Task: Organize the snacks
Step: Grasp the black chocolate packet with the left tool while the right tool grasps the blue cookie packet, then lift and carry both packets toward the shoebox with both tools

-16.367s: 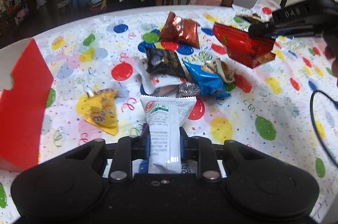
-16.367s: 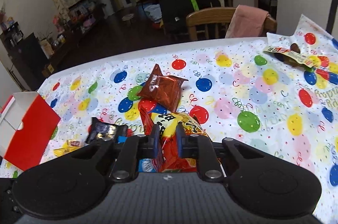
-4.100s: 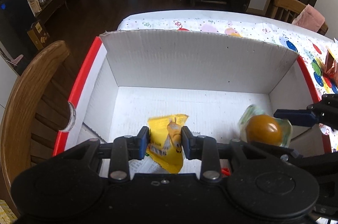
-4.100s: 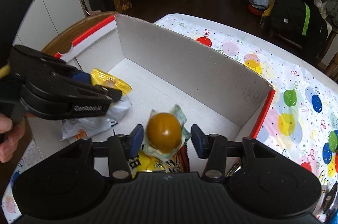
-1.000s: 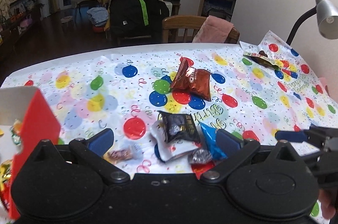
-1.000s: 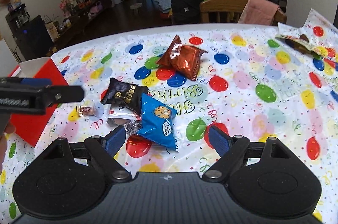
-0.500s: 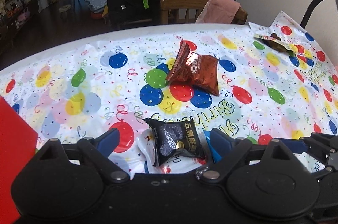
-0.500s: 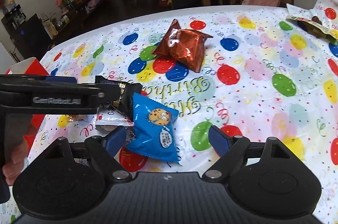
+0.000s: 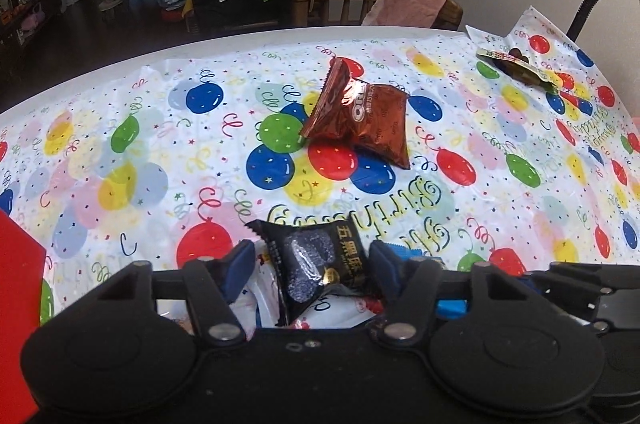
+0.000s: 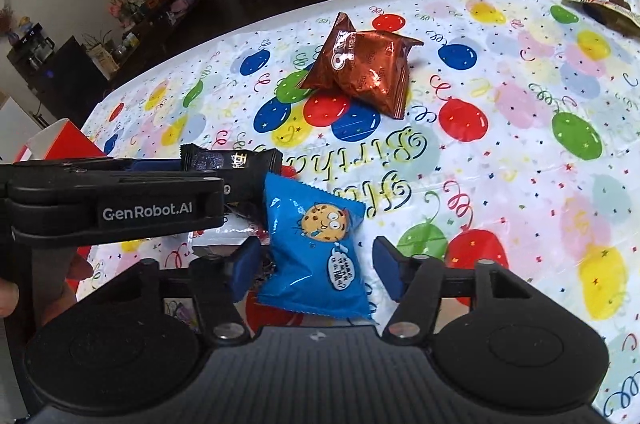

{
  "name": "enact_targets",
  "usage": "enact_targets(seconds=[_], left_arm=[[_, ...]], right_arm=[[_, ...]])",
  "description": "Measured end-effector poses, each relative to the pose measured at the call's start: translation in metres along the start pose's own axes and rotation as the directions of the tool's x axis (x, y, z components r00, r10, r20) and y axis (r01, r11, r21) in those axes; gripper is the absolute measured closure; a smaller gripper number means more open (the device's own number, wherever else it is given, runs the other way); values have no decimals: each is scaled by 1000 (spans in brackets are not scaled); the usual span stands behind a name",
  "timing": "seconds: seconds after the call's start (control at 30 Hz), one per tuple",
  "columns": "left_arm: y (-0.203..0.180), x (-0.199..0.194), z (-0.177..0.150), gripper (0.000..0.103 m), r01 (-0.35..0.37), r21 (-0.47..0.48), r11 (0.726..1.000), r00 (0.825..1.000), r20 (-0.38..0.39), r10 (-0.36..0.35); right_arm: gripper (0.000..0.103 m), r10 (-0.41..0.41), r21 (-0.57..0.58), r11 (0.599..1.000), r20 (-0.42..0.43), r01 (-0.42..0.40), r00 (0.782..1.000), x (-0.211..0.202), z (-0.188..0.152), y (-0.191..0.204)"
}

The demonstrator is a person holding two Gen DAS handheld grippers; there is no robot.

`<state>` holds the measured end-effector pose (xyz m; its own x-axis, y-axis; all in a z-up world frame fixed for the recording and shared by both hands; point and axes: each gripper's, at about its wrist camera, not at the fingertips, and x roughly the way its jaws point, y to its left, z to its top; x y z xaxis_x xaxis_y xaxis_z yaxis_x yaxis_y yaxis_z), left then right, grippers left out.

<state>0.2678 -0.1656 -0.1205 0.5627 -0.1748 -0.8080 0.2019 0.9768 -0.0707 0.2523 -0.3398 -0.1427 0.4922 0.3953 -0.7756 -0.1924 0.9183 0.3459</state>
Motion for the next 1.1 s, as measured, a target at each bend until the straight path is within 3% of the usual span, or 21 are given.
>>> enact_targets(seconds=[0.07,0.37,0.8,1.1], left_arm=[[-1,-1,0,51,2,5,1000,1000,6,-2],[0,-8,0,60,-5,7,1000,1000,28,4],[5,-42,-3,64,21,-13,1000,997,70,-20],[22,-82,-12,65,34,-47,998,995,90,-29]], right_arm=[[53,7,7,1000,-2,-7,1000,0,0,0],[67,-18,17,1000,4,18,1000,-3,-1,1],[68,-49,3,999,49,49,998,-40,1,11],[68,-49,-29,998,59,51,997,-72,-1,38]])
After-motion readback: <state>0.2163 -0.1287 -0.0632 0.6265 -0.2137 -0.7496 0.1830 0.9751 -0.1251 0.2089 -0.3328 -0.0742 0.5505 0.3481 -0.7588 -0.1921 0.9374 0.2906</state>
